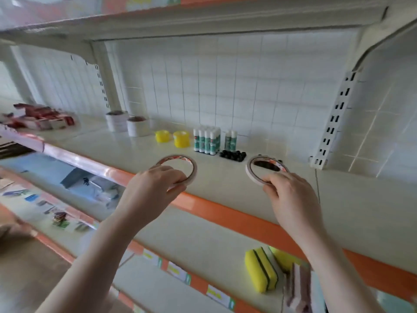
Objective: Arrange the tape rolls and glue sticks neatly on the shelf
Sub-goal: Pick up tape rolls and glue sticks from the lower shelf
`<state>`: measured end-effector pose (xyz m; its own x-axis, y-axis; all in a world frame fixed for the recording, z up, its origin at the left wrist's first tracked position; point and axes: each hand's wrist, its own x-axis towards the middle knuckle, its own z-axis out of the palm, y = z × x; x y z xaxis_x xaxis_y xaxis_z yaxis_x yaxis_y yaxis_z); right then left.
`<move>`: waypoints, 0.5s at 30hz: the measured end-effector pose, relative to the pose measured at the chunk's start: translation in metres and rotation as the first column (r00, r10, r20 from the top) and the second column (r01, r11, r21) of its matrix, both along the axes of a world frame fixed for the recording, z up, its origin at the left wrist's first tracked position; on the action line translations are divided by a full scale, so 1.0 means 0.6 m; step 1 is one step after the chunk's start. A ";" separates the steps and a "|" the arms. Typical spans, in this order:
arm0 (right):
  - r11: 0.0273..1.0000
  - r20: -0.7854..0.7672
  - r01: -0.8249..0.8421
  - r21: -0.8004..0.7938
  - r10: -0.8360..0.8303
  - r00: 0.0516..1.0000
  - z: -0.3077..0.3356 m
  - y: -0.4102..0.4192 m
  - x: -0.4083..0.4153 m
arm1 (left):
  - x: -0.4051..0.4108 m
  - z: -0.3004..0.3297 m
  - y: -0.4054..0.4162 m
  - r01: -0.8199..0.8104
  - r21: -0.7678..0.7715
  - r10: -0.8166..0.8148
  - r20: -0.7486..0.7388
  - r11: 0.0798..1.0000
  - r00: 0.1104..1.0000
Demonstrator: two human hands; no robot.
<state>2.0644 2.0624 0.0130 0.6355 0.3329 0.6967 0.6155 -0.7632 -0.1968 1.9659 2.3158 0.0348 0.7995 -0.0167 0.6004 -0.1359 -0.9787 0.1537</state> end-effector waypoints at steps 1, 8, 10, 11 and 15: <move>1.000 0.001 -0.008 0.001 0.008 1.000 0.005 0.032 0.002 | -0.001 0.004 0.031 -0.013 0.001 0.013 -0.006 1.000 1.000; 0.998 0.005 -0.063 0.002 0.063 0.998 0.031 0.225 0.060 | 0.040 0.006 0.218 -0.099 -0.027 0.098 -0.022 0.995 0.995; 0.998 0.017 -0.069 0.001 0.069 0.997 0.036 0.275 0.085 | 0.062 0.004 0.266 -0.122 -0.020 0.121 -0.030 0.992 0.992; 0.998 0.019 -0.070 0.000 0.070 0.997 0.039 0.300 0.097 | 0.072 0.004 0.290 -0.129 -0.021 0.128 -0.034 0.991 0.991; 0.996 -0.014 -0.089 -0.010 0.089 0.996 0.060 0.408 0.157 | 0.123 0.012 0.395 -0.143 -0.011 0.143 -0.027 0.990 0.989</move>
